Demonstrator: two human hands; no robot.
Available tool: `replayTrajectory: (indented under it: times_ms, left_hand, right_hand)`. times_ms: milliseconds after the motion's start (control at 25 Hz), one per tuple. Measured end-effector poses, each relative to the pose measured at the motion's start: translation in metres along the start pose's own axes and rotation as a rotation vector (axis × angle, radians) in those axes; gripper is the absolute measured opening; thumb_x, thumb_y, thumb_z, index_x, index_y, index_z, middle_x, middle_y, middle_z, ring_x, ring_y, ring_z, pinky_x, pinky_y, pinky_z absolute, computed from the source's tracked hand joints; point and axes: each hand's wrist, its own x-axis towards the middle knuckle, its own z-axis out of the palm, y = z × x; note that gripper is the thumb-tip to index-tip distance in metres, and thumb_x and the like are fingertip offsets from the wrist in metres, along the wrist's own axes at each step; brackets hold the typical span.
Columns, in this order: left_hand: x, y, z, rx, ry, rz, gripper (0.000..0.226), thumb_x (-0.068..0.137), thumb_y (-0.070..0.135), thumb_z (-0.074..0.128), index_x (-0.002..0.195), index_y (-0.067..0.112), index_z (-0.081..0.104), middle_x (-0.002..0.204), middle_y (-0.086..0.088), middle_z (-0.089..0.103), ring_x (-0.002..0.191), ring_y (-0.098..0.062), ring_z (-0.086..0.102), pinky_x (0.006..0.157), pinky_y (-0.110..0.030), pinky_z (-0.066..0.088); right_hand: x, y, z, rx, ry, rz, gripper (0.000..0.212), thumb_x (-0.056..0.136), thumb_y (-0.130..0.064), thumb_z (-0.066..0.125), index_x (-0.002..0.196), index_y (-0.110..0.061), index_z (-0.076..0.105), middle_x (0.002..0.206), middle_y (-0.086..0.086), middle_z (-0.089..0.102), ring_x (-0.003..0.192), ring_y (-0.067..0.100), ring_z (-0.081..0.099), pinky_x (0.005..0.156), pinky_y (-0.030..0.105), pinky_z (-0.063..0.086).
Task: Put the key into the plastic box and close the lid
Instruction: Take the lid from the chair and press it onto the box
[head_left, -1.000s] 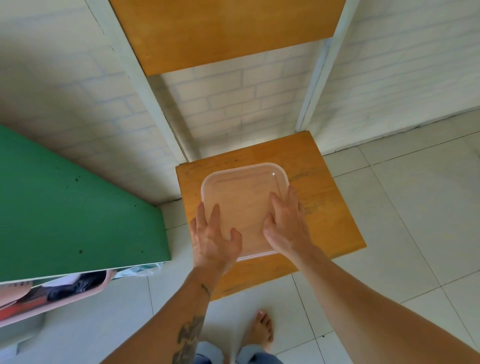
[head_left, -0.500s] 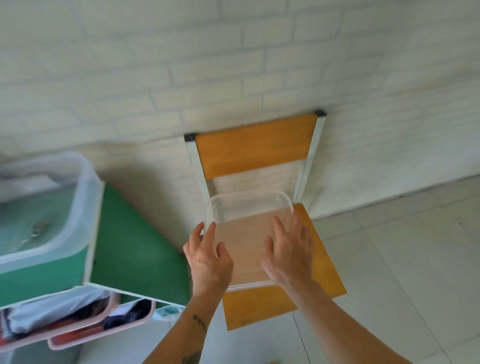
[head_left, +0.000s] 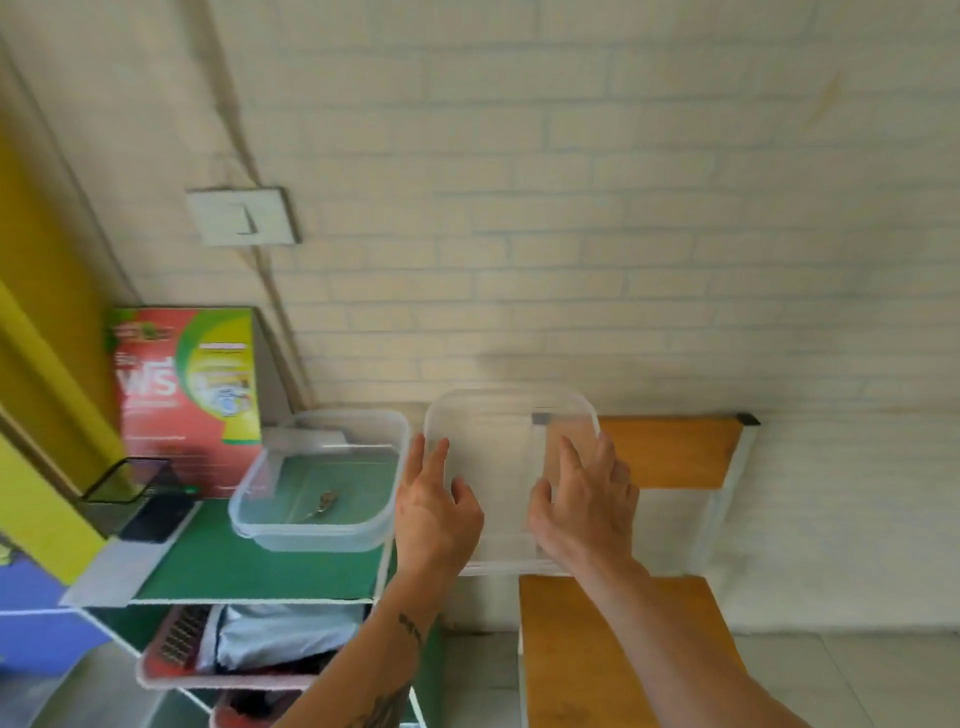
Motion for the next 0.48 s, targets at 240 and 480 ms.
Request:
replayTrajectory:
  times_ms: [240, 480]
  left_hand:
    - [0.061, -0.061, -0.081, 0.081, 0.057, -0.044, 0.048, 0.091, 0.014, 0.049, 0.139, 0.017, 0.051, 0.157, -0.005, 0.033, 0.137, -0.028, 0.041, 0.111, -0.038, 0.034]
    - [0.119, -0.129, -0.126, 0.118, -0.059, -0.057, 0.051, 0.09, 0.015, 0.047, 0.14, 0.014, 0.048, 0.157, -0.009, 0.034, 0.14, -0.028, 0.038, 0.113, -0.038, 0.033]
  right_hand:
    - [0.004, -0.115, 0.028, -0.028, -0.076, -0.067, 0.06, 0.092, -0.045, 0.038, 0.147, -0.023, 0.03, 0.159, 0.022, 0.012, 0.139, 0.042, 0.025, 0.112, 0.053, 0.029]
    - [0.013, -0.197, 0.07, -0.084, -0.174, -0.041, 0.055, 0.093, -0.05, 0.035, 0.141, -0.023, 0.036, 0.153, 0.023, 0.021, 0.13, 0.041, 0.035, 0.106, 0.052, 0.034]
